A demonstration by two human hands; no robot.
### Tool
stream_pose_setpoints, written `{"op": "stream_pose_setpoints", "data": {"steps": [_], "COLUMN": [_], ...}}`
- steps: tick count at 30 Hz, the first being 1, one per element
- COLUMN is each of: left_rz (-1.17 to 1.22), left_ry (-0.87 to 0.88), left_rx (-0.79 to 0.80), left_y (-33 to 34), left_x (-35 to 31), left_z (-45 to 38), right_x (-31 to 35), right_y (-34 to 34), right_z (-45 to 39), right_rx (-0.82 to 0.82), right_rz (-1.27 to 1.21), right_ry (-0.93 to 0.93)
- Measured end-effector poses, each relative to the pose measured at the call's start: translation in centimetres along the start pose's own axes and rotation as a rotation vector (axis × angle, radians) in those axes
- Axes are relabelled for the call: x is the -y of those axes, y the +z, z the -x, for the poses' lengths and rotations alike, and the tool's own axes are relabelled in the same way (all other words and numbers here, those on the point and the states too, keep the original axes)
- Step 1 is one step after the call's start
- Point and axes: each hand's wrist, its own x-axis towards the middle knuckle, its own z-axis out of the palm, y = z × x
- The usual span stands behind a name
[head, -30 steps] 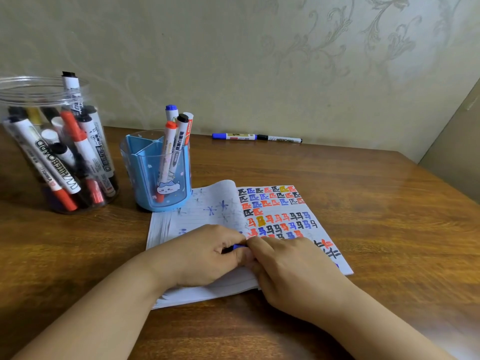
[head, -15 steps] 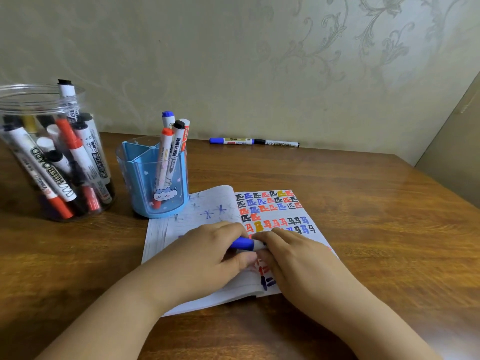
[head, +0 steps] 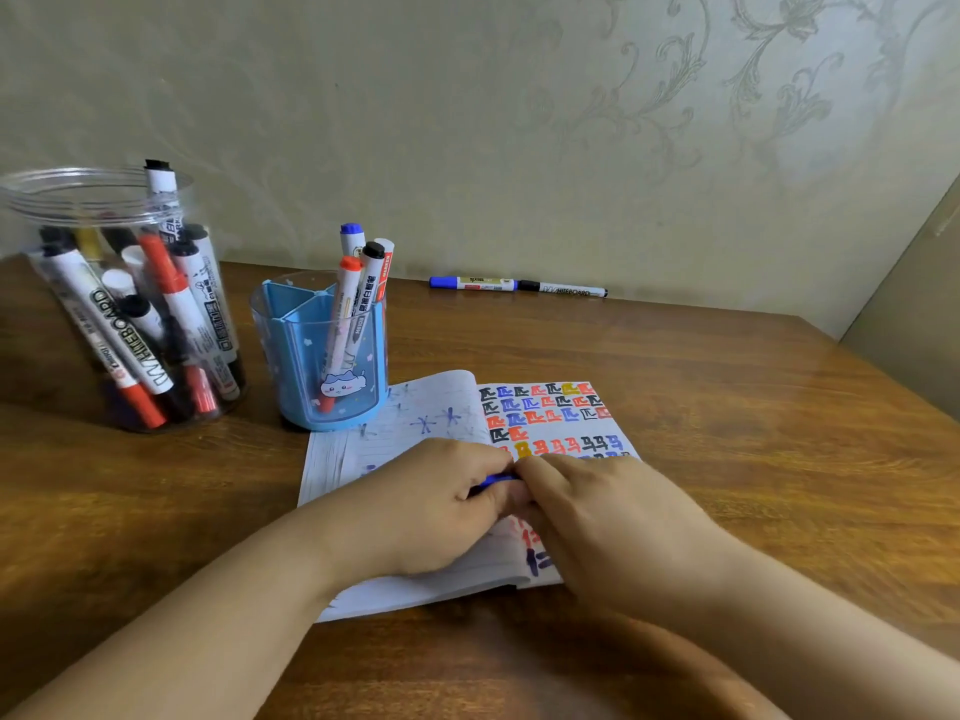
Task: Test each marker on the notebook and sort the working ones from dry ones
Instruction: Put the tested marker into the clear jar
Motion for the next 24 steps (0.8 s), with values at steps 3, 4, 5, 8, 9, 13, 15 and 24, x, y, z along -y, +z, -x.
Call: {"op": "stream_pose_setpoints", "data": {"steps": [3,4,5,8,9,13,15,24], "left_rz": [0.063,0.061,0.058,0.043,0.039,0.016,-0.011,-0.454], "left_ry": [0.018,0.023,0.029,0.022,0.019,0.01,0.013,0.06], "left_rx": [0.028,0.029,0.024,0.012,0.013,0.028,0.024,0.065], "left_y": [-0.6,-0.9,-1.2,-1.7,-1.7,-1.7,-2.0,-2.0], "left_x": [-0.7,-0.8,-0.8,-0.3,-0.2,0.4,0.4,0.3], "left_z": [-0.3,-0.3,-0.3,-0.3,-0.3,0.0,0.2,1.3], "right_x": [-0.8,-0.9,-0.9,-0.7,-0.7,-0.3,-0.2,0.3], "right_y": [-1.6,-1.8,-1.9,-1.6,-1.4,-0.7,-0.8,-3.5], "right_z": [-0.3,-0.6,-1.0,-1.7,-1.8,-2.0,-2.2,-2.2], "right_rx": [0.036,0.029,0.021,-0.006,-0.011,0.005,0.014,0.328], "right_rz": [0.018,0.005,-0.009,-0.017,-0.012,-0.024,-0.048,-0.398], "right_ry": [-0.032,-0.028,-0.024,-0.029,-0.034,-0.046,-0.031,0.253]}}
